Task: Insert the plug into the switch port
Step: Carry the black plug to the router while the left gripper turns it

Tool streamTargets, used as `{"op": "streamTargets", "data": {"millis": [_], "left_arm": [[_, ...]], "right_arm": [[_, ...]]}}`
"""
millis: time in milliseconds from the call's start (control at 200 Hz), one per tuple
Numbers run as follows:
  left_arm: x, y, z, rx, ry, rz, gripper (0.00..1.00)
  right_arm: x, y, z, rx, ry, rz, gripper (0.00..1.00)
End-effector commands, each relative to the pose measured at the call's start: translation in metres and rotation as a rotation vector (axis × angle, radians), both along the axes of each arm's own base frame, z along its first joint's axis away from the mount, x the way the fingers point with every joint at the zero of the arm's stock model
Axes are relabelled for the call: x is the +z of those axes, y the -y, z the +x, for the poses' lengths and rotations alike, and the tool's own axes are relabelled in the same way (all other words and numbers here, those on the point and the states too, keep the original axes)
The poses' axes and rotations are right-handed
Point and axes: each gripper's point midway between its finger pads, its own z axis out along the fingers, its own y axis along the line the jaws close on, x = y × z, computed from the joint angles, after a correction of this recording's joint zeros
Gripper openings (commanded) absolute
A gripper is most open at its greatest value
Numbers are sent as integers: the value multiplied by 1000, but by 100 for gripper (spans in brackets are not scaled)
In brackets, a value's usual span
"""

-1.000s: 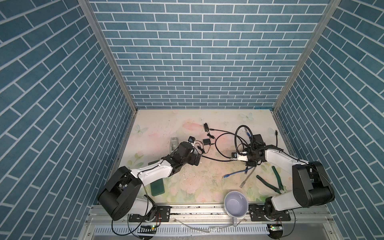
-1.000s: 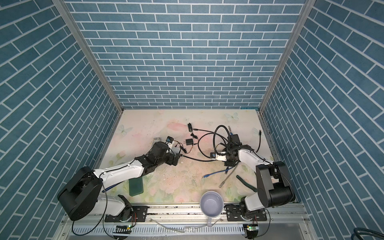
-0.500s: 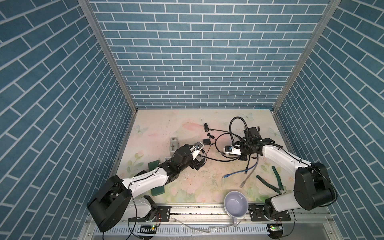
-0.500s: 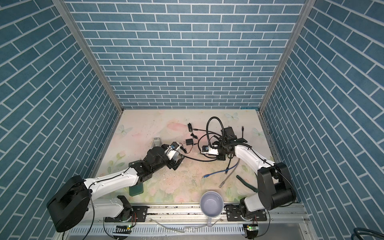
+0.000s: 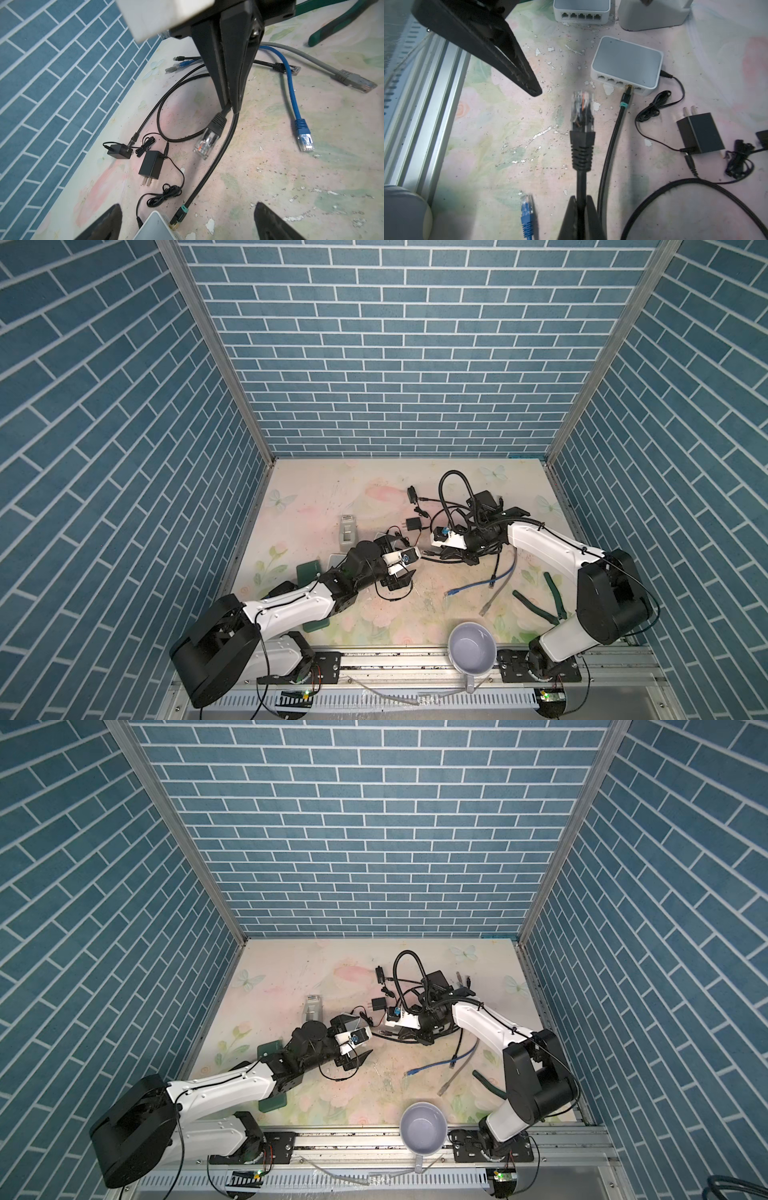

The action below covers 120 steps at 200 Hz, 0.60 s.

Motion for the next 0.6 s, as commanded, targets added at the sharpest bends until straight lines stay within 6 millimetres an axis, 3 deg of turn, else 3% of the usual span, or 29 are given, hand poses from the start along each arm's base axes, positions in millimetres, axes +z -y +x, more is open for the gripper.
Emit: {"op": "streamTargets", "data": {"millis": [0, 270, 595], "left_arm": [[17, 17, -3, -98, 75, 2, 94], [11, 38, -12, -223, 6, 43, 58], [0, 45, -19, -264, -31, 53, 45]], "right_arm": [[10, -6, -10, 3, -74, 14, 0], [9, -6, -14, 9, -84, 19, 0], [12, -7, -15, 12, -83, 28, 0]]}}
